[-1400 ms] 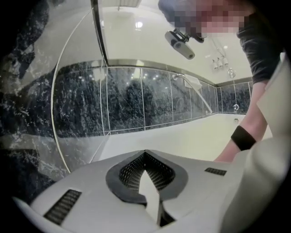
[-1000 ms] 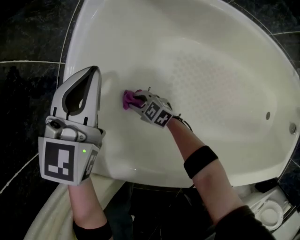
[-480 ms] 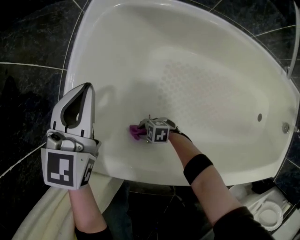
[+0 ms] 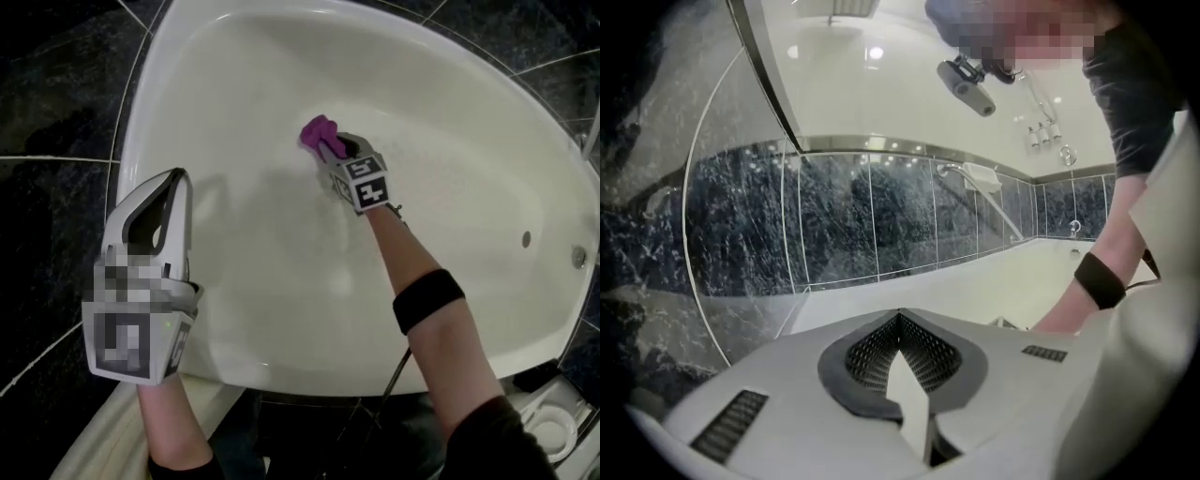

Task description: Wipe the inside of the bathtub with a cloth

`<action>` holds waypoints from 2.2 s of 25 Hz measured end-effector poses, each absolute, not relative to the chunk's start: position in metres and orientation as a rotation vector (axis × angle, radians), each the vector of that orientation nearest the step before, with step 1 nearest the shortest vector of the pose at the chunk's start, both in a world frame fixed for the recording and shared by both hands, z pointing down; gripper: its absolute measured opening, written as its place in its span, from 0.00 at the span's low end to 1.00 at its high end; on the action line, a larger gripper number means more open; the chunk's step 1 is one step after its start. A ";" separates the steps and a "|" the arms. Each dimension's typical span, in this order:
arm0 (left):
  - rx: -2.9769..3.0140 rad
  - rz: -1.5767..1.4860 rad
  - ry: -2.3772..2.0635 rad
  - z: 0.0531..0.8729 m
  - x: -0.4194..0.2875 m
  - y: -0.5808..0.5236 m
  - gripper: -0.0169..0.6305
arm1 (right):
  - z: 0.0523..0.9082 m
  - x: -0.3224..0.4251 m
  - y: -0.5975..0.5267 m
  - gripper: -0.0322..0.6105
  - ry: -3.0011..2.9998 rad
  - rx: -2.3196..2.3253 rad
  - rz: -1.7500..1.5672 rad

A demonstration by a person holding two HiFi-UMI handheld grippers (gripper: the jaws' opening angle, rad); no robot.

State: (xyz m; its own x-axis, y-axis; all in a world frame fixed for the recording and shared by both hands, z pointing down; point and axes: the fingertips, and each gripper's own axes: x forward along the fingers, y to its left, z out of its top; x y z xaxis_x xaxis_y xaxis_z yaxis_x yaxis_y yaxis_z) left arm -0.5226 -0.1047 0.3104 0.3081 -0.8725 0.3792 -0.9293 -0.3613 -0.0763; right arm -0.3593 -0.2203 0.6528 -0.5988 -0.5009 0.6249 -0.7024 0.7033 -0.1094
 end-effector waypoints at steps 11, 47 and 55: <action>2.465 0.528 -1.710 0.349 -0.568 -0.117 0.02 | 0.706 -0.357 -0.295 0.22 -2.159 1.036 0.341; 2.456 0.533 -1.611 0.225 -0.516 -0.069 0.02 | 0.606 -0.433 0.132 0.21 -2.127 -0.243 0.608; 2.454 0.514 -1.550 0.190 -0.527 -0.041 0.02 | 0.477 -0.565 0.150 0.21 -2.411 -0.430 0.658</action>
State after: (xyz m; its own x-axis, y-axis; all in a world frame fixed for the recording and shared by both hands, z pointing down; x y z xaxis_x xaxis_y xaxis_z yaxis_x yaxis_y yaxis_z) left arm -0.5267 -0.0414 0.1896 0.3916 -0.8338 0.3891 -0.9011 -0.4331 -0.0212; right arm -0.5645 0.1495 0.4772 -0.7694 0.4418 0.4614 0.1463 0.8250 -0.5459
